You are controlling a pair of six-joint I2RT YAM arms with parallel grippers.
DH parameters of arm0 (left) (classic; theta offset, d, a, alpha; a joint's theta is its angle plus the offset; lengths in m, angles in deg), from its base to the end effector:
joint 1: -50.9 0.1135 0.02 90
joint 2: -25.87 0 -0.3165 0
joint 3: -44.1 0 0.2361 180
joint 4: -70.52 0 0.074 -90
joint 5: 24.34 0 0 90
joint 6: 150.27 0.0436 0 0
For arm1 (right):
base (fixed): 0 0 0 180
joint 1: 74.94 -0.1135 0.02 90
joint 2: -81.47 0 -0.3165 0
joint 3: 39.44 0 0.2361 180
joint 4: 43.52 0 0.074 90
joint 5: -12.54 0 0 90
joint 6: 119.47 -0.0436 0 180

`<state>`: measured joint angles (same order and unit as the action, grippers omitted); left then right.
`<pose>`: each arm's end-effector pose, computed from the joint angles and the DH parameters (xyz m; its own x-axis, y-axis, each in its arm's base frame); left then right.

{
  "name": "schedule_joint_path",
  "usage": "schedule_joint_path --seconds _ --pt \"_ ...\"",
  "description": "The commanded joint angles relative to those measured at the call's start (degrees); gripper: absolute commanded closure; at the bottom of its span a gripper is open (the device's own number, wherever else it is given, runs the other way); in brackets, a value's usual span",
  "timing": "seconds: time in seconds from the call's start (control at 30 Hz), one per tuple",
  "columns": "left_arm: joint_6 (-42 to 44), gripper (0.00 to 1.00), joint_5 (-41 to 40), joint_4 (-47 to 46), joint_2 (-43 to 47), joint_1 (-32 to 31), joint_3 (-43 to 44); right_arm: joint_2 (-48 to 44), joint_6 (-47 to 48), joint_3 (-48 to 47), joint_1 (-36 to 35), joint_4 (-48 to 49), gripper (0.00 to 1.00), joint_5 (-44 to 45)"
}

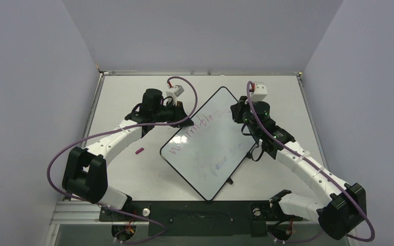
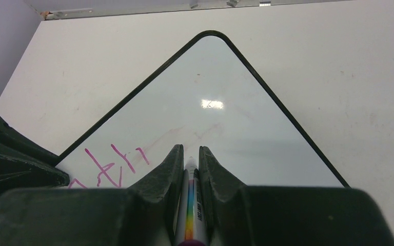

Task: Write a sentence on the whiteboard

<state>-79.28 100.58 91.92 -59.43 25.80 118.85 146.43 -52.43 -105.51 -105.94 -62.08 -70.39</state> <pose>0.2786 -0.1580 0.3276 -0.7096 0.0375 -0.7036 0.5886 0.5803 -0.5628 0.2033 0.1159 0.3697 -0.3968 0.2132 -0.8928 -0.2777 0.8992 0.3382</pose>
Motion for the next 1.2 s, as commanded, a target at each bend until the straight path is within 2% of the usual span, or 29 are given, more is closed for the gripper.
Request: schedule_joint_path --seconds 0.0,0.27,0.57,0.77,0.87,1.03,1.17 --pt "5.60 1.00 -4.15 -1.11 2.07 0.21 -0.56 -3.85 -0.44 0.83 0.47 1.21 1.00 -1.60" --pt "5.56 1.00 -4.42 -1.24 1.43 0.23 -0.27 -8.05 -3.35 5.58 0.42 1.40 1.00 -3.64" --pt "5.56 1.00 -4.63 -1.39 1.02 0.23 -0.10 -12.15 -6.39 6.90 0.13 -3.03 1.00 -4.06" --pt "5.50 1.00 -4.92 -1.39 1.32 0.24 -0.24 -13.49 -7.24 9.77 -1.02 -0.03 1.00 -10.24" --pt "5.28 1.00 -4.99 -1.45 1.49 0.23 -0.39 -14.40 -6.61 10.97 -4.01 2.25 1.00 -11.76" --pt "4.76 1.00 -4.97 -1.83 1.42 0.23 -0.40 -15.83 -4.45 11.53 -11.63 2.60 1.00 -8.74" --pt "4.39 1.00 -4.90 -2.10 1.74 0.28 -0.54 -16.22 -4.15 12.28 -14.54 2.99 1.00 -8.05"
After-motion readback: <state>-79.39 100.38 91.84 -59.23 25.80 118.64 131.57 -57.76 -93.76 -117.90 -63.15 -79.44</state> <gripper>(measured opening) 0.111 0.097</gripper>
